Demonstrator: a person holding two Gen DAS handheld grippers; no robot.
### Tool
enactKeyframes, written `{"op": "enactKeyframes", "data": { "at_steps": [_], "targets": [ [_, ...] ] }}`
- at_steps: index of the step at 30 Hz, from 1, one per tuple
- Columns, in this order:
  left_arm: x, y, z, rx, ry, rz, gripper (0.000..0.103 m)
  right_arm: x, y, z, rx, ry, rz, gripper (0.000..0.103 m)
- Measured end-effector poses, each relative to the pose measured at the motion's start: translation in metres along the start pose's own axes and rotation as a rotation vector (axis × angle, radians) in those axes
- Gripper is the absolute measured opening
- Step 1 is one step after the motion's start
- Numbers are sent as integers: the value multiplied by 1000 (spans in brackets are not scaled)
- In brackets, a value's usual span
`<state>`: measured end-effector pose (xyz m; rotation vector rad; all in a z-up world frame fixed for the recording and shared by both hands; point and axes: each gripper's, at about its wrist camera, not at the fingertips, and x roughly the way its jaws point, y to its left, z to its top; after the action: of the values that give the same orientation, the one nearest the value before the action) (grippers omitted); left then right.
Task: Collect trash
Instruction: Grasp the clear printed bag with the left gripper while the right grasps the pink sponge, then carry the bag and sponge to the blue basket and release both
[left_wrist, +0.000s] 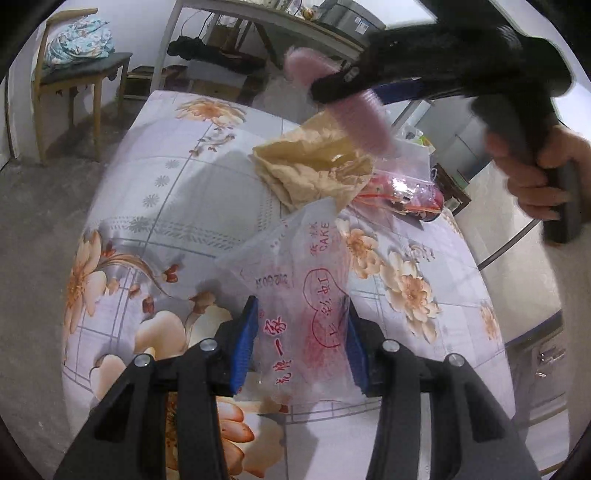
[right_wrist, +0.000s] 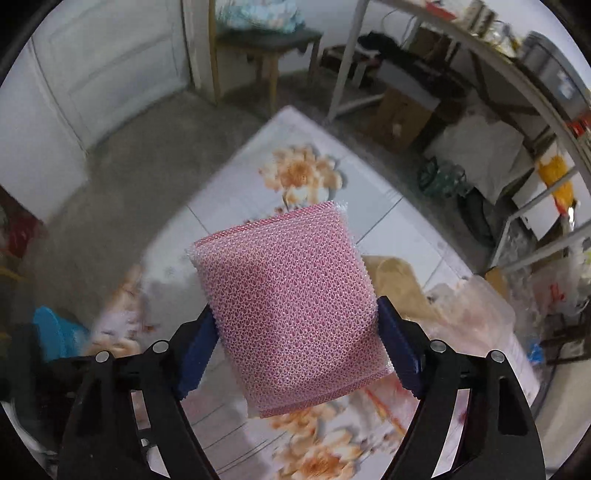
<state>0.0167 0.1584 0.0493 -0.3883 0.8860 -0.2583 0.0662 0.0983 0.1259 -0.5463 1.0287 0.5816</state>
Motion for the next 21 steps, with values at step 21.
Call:
{"op": "enactKeyframes", "data": {
  "at_steps": [21],
  "targets": [
    [-366,220,-282,-605,-248,395,43,-123,284,-94,-49,-238,731,78]
  ]
}}
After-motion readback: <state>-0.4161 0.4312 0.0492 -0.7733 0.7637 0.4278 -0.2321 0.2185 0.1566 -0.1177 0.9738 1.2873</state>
